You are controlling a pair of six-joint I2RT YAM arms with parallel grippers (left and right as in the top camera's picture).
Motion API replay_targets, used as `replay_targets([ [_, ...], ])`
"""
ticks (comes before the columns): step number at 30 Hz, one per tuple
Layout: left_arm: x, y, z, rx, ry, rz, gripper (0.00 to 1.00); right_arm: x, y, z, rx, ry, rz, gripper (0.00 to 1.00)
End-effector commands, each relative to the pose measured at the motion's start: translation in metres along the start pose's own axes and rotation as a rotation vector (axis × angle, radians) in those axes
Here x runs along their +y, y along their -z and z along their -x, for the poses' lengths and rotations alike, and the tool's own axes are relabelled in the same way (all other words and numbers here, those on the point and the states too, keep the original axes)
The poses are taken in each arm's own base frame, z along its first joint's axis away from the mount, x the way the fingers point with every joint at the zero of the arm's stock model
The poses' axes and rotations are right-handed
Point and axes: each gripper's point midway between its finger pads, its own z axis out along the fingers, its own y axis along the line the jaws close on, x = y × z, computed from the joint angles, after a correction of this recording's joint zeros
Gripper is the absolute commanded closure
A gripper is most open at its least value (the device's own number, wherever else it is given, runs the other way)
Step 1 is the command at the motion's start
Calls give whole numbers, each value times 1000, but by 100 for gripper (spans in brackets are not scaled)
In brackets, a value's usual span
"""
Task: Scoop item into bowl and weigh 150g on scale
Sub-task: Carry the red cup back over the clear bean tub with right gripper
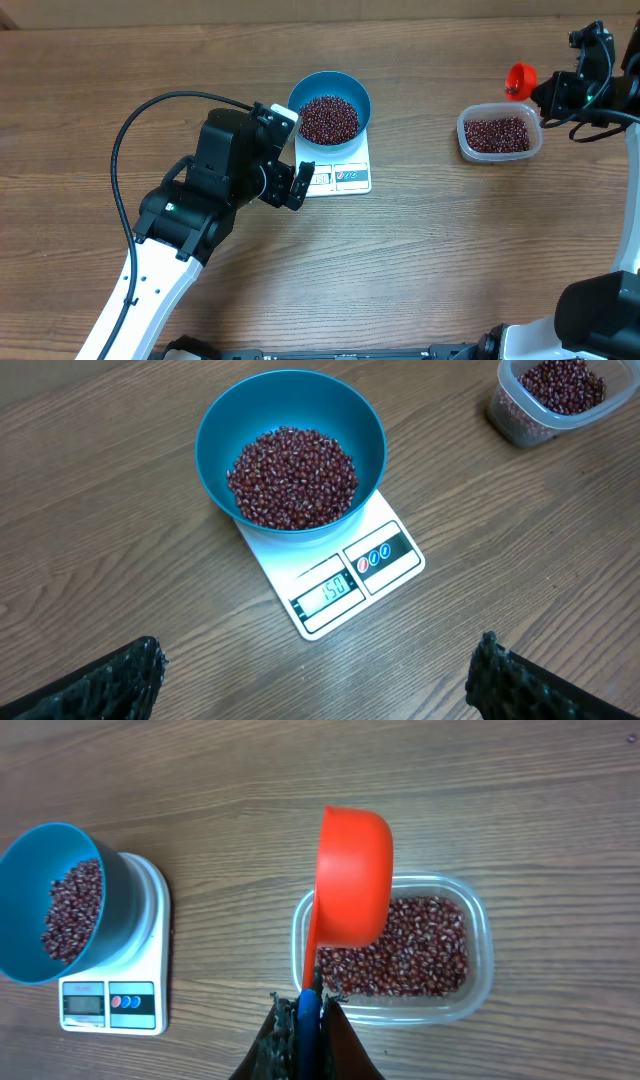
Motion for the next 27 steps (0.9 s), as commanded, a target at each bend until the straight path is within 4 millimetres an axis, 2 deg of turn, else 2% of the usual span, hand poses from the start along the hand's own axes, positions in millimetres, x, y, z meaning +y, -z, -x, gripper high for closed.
replay_targets([
  [1, -1, -3, -1, 8, -15, -11, 0, -7, 16, 5, -25, 13, -77, 96],
  [16, -1, -3, -1, 8, -15, -11, 0, -39, 22, -16, 74, -1, -281, 97],
  [19, -1, -3, -1, 8, -15, -11, 0, -37, 21, -18, 94, 23, -328, 96],
  [22, -1, -3, -1, 8, -15, -11, 0, -27, 17, -19, 115, 70, -361, 97],
  [27, -1, -3, -1, 8, -15, -11, 0, -20, 18, -16, 138, 170, -516, 96],
])
